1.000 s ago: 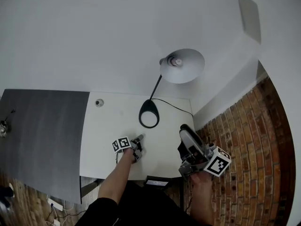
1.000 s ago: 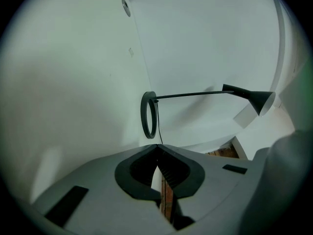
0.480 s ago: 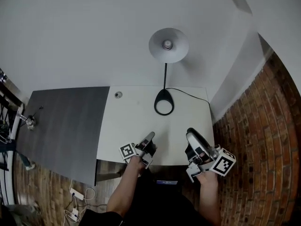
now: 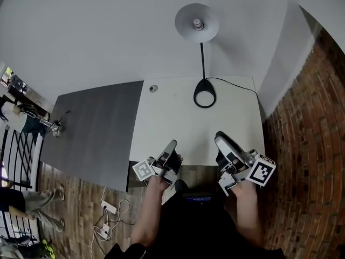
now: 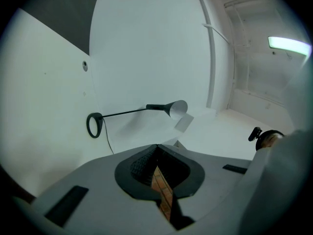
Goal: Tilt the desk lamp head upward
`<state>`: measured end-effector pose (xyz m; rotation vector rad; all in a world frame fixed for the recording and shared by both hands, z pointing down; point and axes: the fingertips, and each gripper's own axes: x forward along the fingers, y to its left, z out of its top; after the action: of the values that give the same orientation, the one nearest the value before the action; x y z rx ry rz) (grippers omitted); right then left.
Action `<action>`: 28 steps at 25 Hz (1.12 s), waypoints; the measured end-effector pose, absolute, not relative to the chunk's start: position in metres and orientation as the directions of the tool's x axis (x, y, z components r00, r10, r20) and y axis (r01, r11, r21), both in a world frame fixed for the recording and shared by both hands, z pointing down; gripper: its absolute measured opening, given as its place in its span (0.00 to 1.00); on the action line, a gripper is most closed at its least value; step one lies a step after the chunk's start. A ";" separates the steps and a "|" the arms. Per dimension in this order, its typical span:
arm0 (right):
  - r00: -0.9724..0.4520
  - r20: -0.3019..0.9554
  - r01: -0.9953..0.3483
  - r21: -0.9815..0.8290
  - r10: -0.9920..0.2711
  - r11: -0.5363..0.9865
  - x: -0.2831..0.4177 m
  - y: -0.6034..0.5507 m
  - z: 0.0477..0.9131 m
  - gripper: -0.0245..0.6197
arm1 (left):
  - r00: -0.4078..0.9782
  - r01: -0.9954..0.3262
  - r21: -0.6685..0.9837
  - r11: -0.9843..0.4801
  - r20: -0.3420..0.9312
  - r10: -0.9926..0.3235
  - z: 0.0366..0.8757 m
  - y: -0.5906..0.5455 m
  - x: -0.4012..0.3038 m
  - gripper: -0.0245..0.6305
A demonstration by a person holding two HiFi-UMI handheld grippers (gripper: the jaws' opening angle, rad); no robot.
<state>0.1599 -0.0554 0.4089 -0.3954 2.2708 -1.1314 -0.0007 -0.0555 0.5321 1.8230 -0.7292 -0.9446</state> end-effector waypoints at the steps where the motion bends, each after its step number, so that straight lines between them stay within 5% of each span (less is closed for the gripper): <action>1: -0.791 -0.353 -0.019 -0.802 -0.500 0.597 0.168 -0.052 0.411 0.31 | 0.539 -0.065 0.904 -0.423 -0.325 -0.777 0.525 -0.055 0.009 0.06; 5: -0.722 -0.356 -0.098 -0.797 -0.594 0.596 0.208 -0.046 0.410 0.31 | 0.614 0.031 0.880 -0.475 -0.391 -0.685 0.509 -0.057 0.048 0.06; 11: -0.707 -0.349 -0.160 -0.768 -0.615 0.620 0.164 -0.030 0.395 0.31 | 0.653 0.018 0.879 -0.477 -0.372 -0.660 0.487 -0.039 0.007 0.06; 21: -0.643 -0.164 -0.386 -0.773 -0.748 0.503 0.128 0.058 0.398 0.31 | 0.740 0.121 0.917 -0.381 -0.339 -0.581 0.511 0.023 -0.003 0.06; 28: -0.632 -0.189 -0.387 -0.764 -0.752 0.517 0.126 0.044 0.402 0.31 | 0.693 0.167 0.870 -0.463 -0.438 -0.572 0.483 0.011 -0.020 0.06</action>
<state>0.1260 0.0437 0.4024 -0.9277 2.2536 -0.9561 -0.0202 0.0109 0.4829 1.8653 -0.3171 -0.8917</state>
